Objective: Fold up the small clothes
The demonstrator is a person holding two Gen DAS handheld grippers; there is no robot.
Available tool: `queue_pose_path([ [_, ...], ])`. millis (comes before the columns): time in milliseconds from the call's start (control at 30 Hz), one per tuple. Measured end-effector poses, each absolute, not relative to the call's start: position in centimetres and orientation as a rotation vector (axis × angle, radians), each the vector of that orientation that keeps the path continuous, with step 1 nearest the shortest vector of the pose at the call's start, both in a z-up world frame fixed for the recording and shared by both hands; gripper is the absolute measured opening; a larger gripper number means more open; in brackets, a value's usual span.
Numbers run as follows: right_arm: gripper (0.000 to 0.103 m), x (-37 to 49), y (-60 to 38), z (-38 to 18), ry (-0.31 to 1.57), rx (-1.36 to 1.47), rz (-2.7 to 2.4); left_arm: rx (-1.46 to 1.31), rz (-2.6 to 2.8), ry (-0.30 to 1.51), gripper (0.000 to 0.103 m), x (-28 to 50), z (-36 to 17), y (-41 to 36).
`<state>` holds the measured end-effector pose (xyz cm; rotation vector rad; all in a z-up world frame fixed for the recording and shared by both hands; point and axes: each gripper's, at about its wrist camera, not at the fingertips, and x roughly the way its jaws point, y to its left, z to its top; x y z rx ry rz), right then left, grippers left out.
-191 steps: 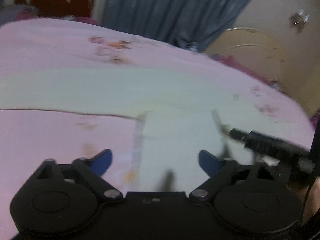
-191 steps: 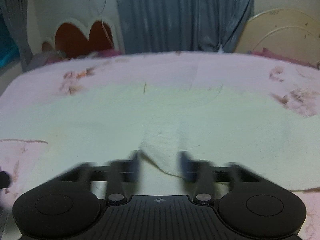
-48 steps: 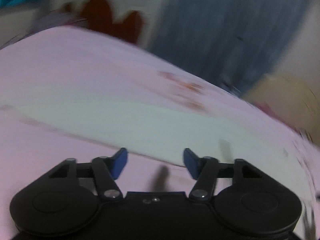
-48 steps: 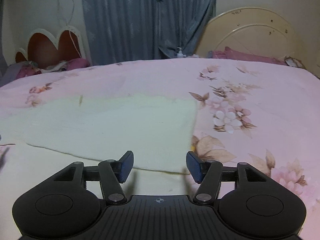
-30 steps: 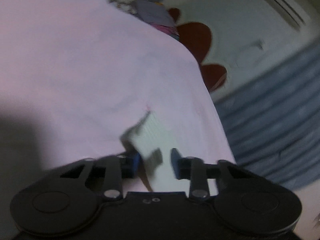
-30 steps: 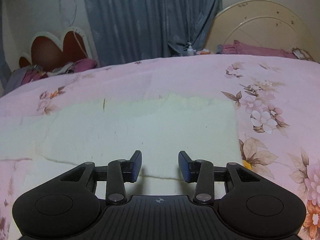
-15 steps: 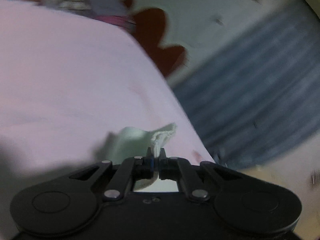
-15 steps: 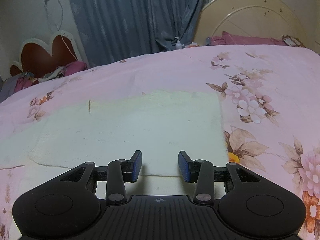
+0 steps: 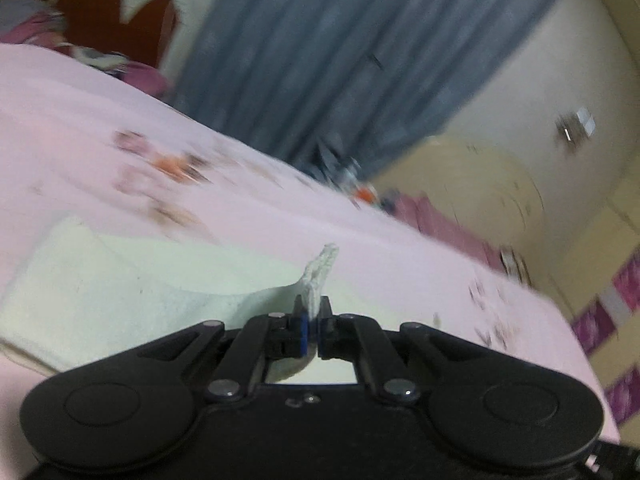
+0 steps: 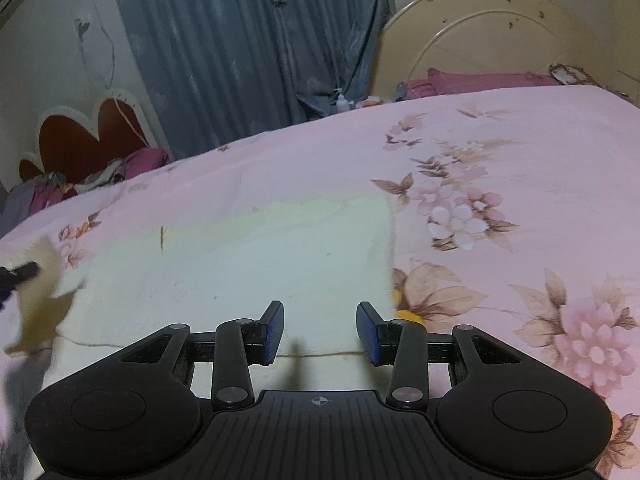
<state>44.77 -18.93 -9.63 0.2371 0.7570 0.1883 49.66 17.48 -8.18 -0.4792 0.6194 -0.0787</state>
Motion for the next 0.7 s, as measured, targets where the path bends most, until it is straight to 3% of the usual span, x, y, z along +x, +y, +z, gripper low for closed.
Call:
queue_pose_path([
  [300,0.041,43.2,-22.0,-9.4,0.765,0.284,0.176,-0.369,-0.241,0.795,0.005,51.2,-12.8,9.8],
  [367,0.041,43.0,-22.6,-9.3,0.771,0.305,0.177,-0.34,-0.268,0.841,0.017,51.6,-14.2,8.1],
  [500,0.042,43.1,-22.9,-8.9,0.776,0.369,0.209,-0.308,-0.284,0.764,0.065,50.1,-13.8,6.9],
  [567,0.042,43.5,-22.4,-8.8,0.78,0.404,0.251,-0.271,-0.247,0.702,0.067,48.3,-12.3,7.3],
  [700,0.041,45.1,-19.9,-8.8,0.796,0.477,0.359,-0.254,-0.149,0.678,0.057,44.5,-10.4,11.2],
])
